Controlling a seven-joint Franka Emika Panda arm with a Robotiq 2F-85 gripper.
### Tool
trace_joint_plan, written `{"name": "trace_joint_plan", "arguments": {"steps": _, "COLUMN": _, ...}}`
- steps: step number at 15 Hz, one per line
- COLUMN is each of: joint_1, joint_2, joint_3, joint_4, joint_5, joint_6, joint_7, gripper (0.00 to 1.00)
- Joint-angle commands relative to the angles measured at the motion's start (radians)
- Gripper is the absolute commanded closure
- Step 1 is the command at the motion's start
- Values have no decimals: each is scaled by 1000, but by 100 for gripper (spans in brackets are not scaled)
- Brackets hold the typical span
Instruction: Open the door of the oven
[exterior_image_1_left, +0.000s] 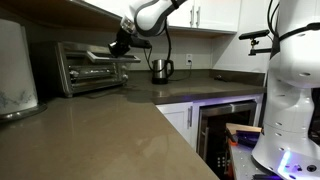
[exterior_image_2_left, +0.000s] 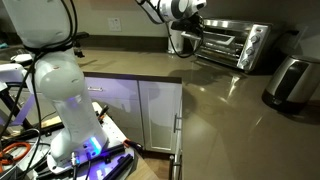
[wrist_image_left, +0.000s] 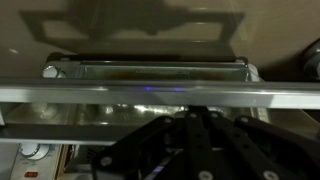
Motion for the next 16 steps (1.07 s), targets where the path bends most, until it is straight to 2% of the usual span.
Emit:
{"name": "trace_joint_plan", "arguments": {"steps": 1, "joint_1": 2, "joint_2": -62, "joint_3": -3, "joint_4": -33, "joint_5": -9, "joint_6": -61, "joint_7": 26, "gripper": 100}}
{"name": "trace_joint_plan", "arguments": {"steps": 16, "joint_1": 10, "joint_2": -103, "joint_3": 12, "joint_4": -91, "joint_5": 31, "joint_6": -119, "joint_7": 24, "gripper": 100}}
